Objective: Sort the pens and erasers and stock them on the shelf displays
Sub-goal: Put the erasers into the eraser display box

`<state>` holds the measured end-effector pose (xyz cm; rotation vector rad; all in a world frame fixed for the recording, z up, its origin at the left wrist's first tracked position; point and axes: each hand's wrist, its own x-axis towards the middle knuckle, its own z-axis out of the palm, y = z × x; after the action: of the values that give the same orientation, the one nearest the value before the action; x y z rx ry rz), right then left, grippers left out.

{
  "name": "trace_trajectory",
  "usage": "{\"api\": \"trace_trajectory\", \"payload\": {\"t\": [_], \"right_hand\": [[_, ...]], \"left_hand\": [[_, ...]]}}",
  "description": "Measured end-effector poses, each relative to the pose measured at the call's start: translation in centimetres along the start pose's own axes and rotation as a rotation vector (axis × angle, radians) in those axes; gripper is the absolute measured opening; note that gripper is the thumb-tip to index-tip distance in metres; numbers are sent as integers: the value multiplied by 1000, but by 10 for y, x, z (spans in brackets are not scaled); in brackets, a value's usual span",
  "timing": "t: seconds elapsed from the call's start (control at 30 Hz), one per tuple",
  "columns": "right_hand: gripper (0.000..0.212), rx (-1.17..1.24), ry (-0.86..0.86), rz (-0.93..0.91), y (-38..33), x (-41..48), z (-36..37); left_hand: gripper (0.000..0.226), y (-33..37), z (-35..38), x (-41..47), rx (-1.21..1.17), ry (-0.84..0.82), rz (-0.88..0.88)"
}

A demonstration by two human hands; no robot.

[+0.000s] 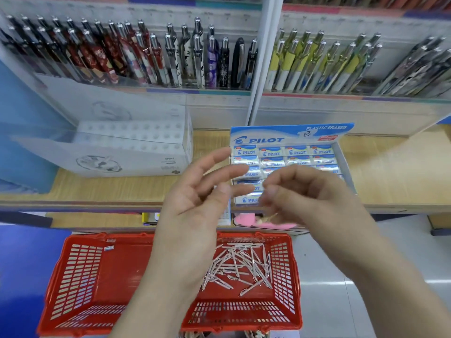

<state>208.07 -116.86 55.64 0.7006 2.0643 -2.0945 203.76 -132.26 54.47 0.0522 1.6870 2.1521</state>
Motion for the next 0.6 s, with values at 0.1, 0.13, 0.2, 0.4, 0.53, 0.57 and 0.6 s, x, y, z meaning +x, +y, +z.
{"api": "trace_trajectory", "payload": {"t": [0.1, 0.13, 0.2, 0.4, 0.53, 0.57, 0.6], "right_hand": [[27, 205, -214, 124, 11, -14, 10], [32, 242, -221, 123, 14, -16, 13], [28, 276, -186, 97, 19, -18, 16], [15, 224, -75, 67, 18, -20, 2], [16, 68, -38, 30, 18, -19, -5], [18, 9, -22, 8, 19, -18, -6], [19, -49, -3, -10, 19, -16, -6]], "left_hand": [[37, -2, 14, -9, -183, -8, -24], [35, -4, 20, -11, -179, 5, -21], [30, -9, 26, -14, -144, 41, -10], [28, -13, 8, -19, 191, -31, 57], [32, -18, 5, -19, 330, 69, 29], [29, -20, 4, -18, 342, 88, 17], [25, -21, 4, -17, 352, 100, 10]]}}
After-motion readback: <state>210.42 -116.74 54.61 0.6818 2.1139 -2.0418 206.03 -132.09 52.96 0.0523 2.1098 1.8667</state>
